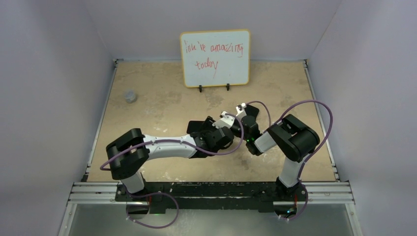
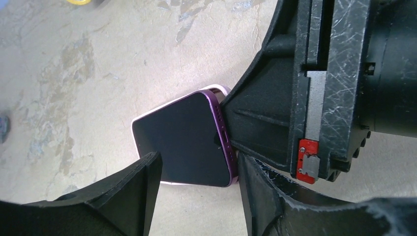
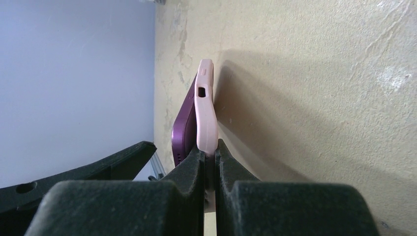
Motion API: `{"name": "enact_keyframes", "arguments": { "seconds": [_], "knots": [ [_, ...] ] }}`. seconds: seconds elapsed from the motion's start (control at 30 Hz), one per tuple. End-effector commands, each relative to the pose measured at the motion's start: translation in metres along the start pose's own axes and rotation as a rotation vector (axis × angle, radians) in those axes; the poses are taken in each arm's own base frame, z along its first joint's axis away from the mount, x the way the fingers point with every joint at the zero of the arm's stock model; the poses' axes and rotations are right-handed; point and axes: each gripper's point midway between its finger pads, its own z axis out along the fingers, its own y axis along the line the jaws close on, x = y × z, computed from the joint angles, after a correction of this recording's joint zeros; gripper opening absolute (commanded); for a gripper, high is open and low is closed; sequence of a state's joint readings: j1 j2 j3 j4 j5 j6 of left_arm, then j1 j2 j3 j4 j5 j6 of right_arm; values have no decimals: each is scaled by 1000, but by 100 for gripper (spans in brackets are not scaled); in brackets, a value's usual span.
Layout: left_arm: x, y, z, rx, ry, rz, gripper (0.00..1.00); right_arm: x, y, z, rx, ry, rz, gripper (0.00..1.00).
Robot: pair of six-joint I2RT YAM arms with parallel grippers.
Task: Take the phone out of the phone case
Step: Remove the phone case from the phone.
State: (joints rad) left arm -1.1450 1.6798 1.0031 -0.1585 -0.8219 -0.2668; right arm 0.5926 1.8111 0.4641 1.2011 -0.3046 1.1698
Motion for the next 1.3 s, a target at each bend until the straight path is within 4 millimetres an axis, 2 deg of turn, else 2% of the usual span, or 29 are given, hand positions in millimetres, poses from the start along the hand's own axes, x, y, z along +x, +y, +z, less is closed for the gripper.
{"name": "enact_keyframes", "arguments": {
  "seconds": [0.0,0.07,0.23,0.37,0.57,0.8,0.97,1.13,1.27],
  "knots": [
    [-3,1,3,-43,12,43,60,-11,49,2,-168,-26,-39,0],
    [-4,4,3,-60,15,51,56,-11,48,1,-166,-27,-39,0],
    [-15,16,-6,-84,-8,41,36,-10,46,1,-161,-25,-37,0],
    [-26,22,-13,-85,-27,30,27,-9,44,2,-160,-21,-35,0],
    [-41,35,-23,-109,-46,18,29,-8,41,3,-153,-19,-31,0],
    [-47,50,-30,-162,-40,30,31,-5,40,5,-161,-2,-1,0],
    [-47,46,-30,-141,-30,26,36,-3,39,5,-161,7,10,0],
    [-45,51,-31,-178,-11,39,33,-3,40,4,-162,11,8,0],
    [-44,45,-29,-159,9,47,35,-3,42,5,-168,12,7,0]
  ]
}}
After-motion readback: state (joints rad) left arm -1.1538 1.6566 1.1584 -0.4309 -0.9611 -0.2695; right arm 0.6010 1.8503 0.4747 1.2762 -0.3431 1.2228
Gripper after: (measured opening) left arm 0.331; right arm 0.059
